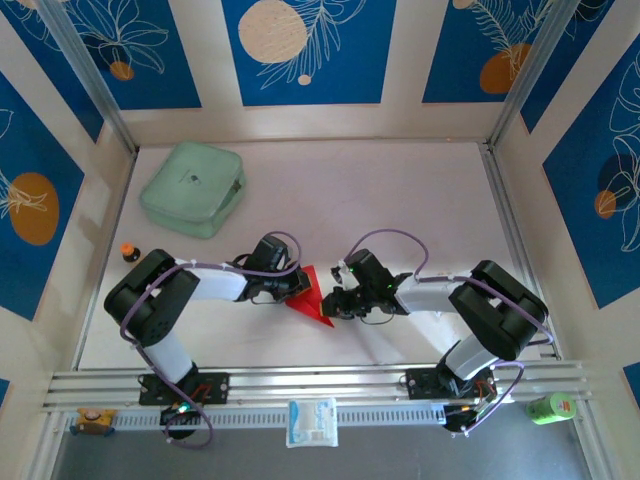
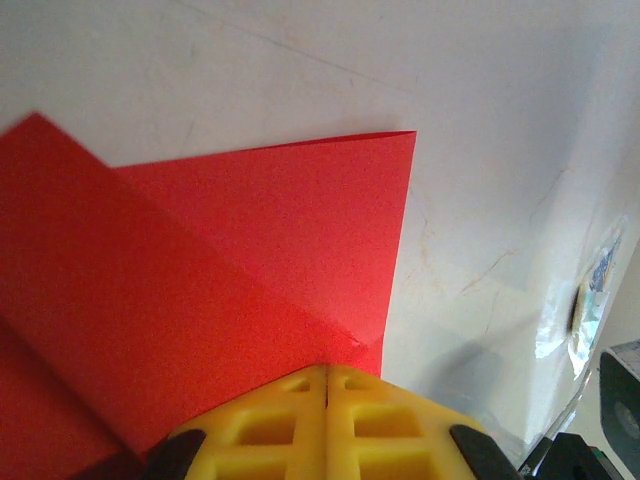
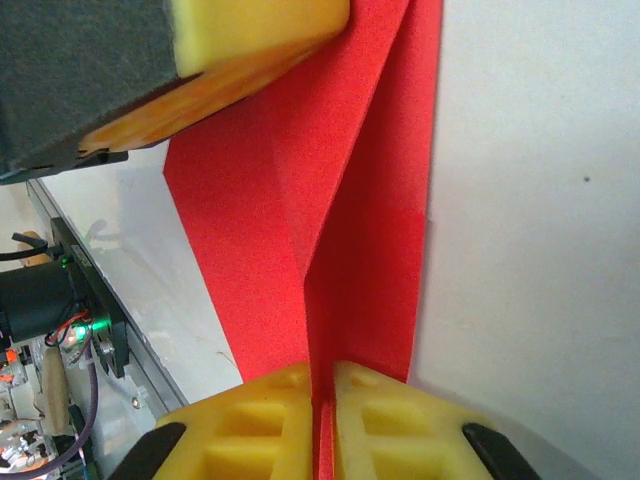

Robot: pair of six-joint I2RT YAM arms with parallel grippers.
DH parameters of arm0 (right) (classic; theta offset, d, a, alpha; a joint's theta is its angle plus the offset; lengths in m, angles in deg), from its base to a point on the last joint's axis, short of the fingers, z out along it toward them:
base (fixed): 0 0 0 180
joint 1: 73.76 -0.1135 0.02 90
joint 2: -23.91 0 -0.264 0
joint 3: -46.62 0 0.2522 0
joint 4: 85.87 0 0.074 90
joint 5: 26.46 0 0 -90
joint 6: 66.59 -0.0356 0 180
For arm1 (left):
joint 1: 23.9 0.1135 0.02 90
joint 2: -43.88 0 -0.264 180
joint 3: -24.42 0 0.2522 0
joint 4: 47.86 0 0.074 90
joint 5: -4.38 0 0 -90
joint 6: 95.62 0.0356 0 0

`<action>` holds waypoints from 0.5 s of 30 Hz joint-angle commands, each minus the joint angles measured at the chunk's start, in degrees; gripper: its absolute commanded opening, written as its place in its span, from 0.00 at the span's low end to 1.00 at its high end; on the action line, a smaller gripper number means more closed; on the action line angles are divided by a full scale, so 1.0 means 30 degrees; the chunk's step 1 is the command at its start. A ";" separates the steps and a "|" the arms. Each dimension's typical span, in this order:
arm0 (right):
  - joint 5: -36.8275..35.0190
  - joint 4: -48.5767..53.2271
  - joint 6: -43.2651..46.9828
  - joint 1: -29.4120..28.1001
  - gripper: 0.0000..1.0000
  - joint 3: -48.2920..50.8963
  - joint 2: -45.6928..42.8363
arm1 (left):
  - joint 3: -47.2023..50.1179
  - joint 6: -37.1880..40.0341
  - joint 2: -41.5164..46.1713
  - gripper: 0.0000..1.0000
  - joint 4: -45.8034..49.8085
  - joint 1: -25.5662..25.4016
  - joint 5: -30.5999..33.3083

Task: Fold a paper plane with a square sheet of paper (pick it up from the middle)
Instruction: Fourth fold the wing at the center of the table.

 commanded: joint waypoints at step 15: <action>0.0483 0.1817 0.0701 0.0597 0.23 -0.2394 0.1088 | 0.0380 0.0262 -0.0523 0.03 0.0675 -0.0145 -0.0033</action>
